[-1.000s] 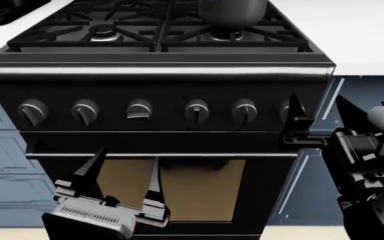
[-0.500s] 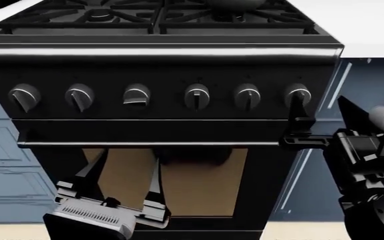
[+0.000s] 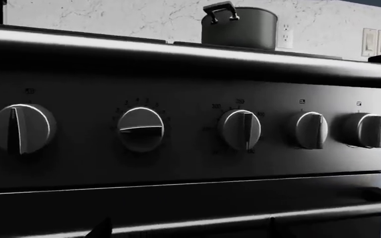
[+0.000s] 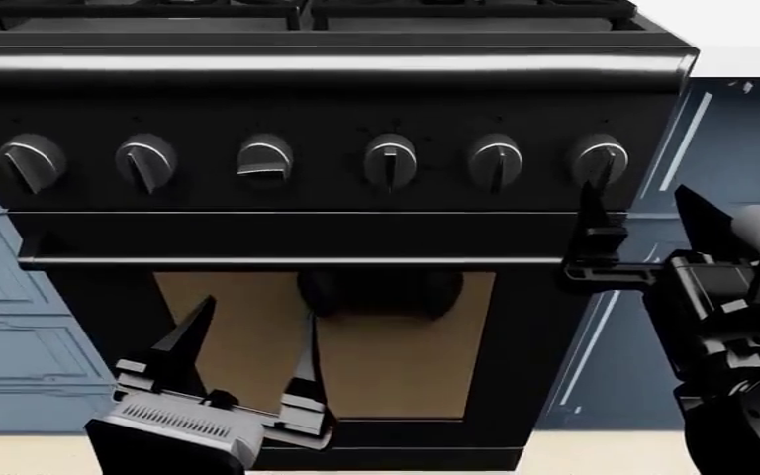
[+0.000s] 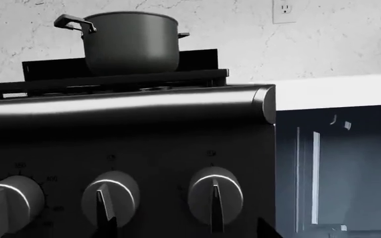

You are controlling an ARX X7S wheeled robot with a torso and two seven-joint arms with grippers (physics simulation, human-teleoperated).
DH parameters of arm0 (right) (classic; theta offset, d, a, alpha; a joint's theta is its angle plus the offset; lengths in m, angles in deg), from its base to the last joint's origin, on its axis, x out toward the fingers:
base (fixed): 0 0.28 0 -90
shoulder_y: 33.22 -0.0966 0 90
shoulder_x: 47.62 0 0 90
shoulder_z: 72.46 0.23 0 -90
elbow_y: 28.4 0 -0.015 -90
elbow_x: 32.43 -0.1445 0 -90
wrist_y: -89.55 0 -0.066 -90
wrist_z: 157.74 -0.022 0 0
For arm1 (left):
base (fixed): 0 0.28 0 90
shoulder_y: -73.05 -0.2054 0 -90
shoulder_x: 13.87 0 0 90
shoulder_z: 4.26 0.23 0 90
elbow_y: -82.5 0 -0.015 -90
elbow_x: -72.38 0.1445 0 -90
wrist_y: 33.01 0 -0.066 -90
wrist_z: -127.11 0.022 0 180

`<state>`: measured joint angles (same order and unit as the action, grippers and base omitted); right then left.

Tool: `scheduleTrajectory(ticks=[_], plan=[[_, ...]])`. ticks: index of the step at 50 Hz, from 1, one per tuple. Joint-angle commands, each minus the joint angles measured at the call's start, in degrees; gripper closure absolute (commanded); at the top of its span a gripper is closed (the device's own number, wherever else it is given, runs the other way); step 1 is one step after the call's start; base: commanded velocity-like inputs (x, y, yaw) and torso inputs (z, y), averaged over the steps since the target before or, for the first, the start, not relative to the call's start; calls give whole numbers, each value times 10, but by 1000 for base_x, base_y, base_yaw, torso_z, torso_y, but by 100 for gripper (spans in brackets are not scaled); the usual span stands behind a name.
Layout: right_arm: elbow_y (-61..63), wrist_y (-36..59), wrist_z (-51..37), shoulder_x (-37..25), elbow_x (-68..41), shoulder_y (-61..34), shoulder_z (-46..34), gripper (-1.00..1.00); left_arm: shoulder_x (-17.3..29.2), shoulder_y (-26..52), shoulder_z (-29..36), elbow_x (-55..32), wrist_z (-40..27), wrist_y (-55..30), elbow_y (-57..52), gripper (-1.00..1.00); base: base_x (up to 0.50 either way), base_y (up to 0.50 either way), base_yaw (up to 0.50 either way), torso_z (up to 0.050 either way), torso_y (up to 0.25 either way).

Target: Frozen meat rests on a plate on the counter. Retrieve the meat and place it in a pot on a burner. Then turn the burner on.

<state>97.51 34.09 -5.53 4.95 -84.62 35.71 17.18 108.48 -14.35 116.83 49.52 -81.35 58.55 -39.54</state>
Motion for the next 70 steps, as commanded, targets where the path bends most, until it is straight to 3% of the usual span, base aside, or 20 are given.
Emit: scheduleTrajectory(ticks=[1, 30, 50, 70], plan=[[-9, 11, -4, 0, 8, -22, -16, -100, -5, -4, -7, -15, 12, 31, 18, -100, 0, 0, 0, 0, 0], [-90, 82, -14, -9, -11, -102, -47, -100, -11, -24, -14, -41, 34, 87, 42, -100, 0, 0, 0, 0, 0], [-72, 133, -32, -18, -1, -166, -91, -100, -11, -28, -20, -56, 47, 110, 58, -100, 0, 0, 0, 0, 0], [-135, 133, -18, -4, 27, -181, -123, -100, -15, -33, -24, -66, 52, 126, 76, -100, 0, 0, 0, 0, 0]])
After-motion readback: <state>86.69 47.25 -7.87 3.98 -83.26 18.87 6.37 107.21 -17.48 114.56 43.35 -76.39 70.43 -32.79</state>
